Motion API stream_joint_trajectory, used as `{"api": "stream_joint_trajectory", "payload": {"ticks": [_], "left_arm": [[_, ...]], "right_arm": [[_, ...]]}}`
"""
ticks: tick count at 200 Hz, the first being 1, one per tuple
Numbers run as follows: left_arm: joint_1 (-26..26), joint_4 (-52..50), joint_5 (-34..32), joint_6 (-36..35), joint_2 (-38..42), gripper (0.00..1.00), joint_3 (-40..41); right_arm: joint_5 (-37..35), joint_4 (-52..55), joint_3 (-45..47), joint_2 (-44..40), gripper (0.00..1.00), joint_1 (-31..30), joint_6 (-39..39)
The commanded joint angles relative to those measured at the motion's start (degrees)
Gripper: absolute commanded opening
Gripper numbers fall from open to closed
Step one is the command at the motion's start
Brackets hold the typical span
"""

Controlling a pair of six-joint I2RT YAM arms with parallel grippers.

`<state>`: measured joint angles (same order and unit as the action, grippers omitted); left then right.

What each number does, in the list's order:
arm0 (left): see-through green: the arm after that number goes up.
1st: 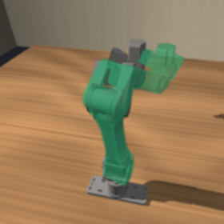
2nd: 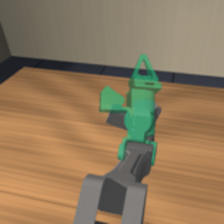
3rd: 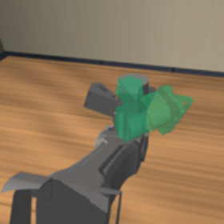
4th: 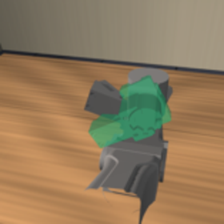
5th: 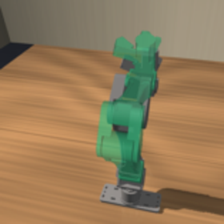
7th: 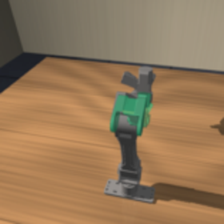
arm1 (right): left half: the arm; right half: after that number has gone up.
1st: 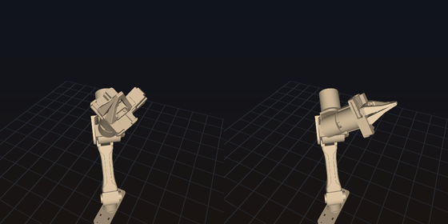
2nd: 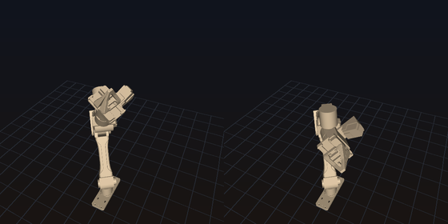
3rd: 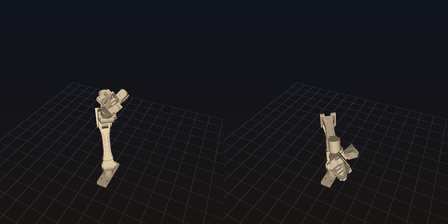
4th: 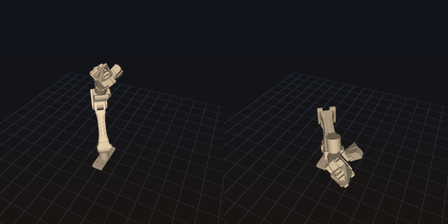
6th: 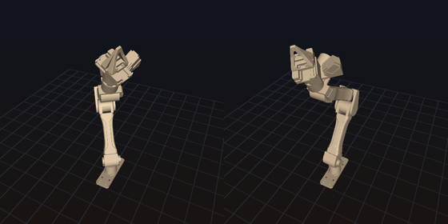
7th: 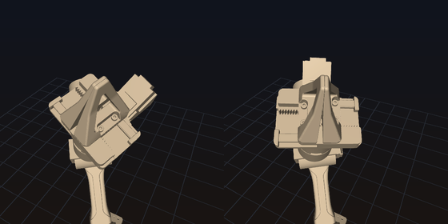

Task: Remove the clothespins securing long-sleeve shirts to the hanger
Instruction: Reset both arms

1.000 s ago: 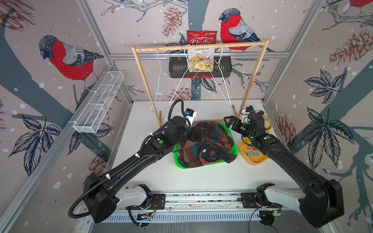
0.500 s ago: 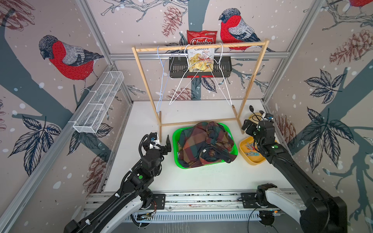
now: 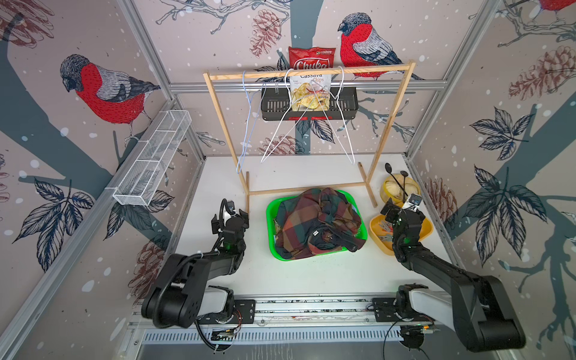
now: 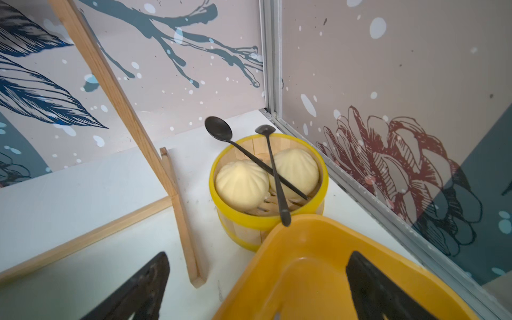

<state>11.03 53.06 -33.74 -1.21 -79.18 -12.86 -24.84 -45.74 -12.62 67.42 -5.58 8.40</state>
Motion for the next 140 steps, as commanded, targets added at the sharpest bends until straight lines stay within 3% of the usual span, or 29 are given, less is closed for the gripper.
{"api": "stream_joint_trajectory", "payload": {"ticks": [1,11,23,35,57,74,140], "left_arm": [[-1.88,14.95,7.15,-0.33,-4.43,0.96,-1.49],[-2.48,22.77,7.35,-0.49,-7.30,0.96,0.56],[-3.83,21.07,7.40,3.01,-6.73,0.96,1.65],[-4.67,26.38,8.56,2.29,-9.69,0.96,2.04],[-5.21,18.68,9.88,3.04,-8.55,0.96,-0.73],[-5.58,18.96,10.22,3.15,-8.49,0.97,-0.60],[-5.23,18.86,9.84,2.99,-8.70,0.97,-0.73]], "right_arm": [[4.33,-16.56,2.65,3.55,1.00,1.80,-3.31],[6.37,-18.94,2.84,6.04,1.00,2.45,-3.40],[8.05,-20.26,1.81,9.31,1.00,2.84,-3.14],[8.93,-21.84,0.69,13.46,1.00,2.95,-3.20],[10.47,-28.21,0.69,20.01,1.00,2.95,-4.17],[11.71,-23.94,-0.22,18.47,1.00,3.10,-3.98],[11.14,-24.66,-0.14,18.94,1.00,2.84,-4.20]]}}
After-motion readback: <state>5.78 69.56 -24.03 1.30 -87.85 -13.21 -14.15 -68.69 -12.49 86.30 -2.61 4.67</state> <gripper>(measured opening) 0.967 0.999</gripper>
